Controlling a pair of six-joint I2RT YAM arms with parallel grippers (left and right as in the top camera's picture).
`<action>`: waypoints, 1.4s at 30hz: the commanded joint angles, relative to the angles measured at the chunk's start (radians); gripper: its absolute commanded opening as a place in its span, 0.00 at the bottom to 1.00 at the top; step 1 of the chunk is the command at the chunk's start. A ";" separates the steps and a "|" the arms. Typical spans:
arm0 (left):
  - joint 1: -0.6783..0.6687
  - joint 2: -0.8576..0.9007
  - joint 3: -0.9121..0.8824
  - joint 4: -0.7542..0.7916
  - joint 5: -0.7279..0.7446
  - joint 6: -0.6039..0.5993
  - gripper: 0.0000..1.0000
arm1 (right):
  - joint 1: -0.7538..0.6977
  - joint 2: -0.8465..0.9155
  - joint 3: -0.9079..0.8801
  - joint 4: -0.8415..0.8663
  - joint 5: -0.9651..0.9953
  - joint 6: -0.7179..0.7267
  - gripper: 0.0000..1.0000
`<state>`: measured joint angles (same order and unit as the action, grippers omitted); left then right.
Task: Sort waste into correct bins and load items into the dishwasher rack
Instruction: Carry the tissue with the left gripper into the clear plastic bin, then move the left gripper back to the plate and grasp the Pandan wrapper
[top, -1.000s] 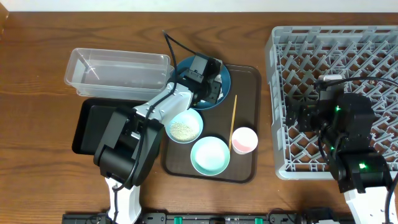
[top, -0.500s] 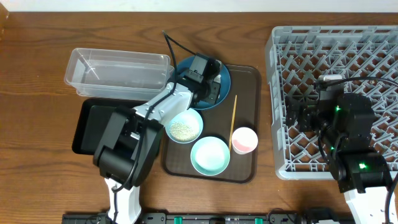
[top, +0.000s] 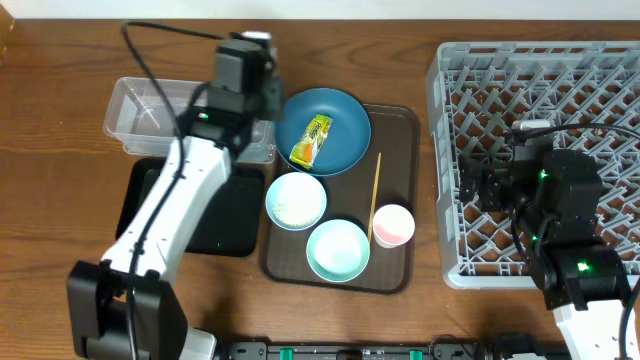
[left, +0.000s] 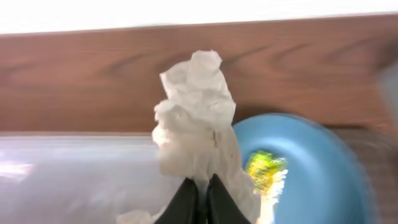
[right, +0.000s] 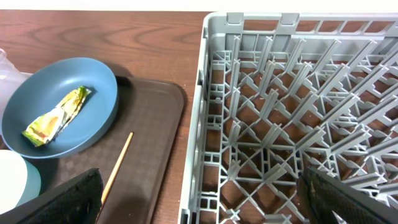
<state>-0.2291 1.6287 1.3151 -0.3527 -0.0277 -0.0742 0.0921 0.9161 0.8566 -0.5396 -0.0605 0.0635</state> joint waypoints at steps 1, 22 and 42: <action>0.045 0.024 -0.002 -0.027 -0.044 0.002 0.17 | 0.000 0.001 0.023 0.004 -0.007 -0.009 0.99; -0.103 0.100 -0.029 -0.031 0.174 0.045 0.54 | 0.000 0.002 0.023 0.005 -0.008 -0.009 0.99; -0.159 0.397 -0.031 0.063 0.174 0.063 0.55 | 0.000 0.007 0.023 0.004 -0.008 -0.009 0.99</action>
<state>-0.3874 2.0193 1.2953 -0.2882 0.1368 -0.0246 0.0921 0.9226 0.8566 -0.5354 -0.0605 0.0635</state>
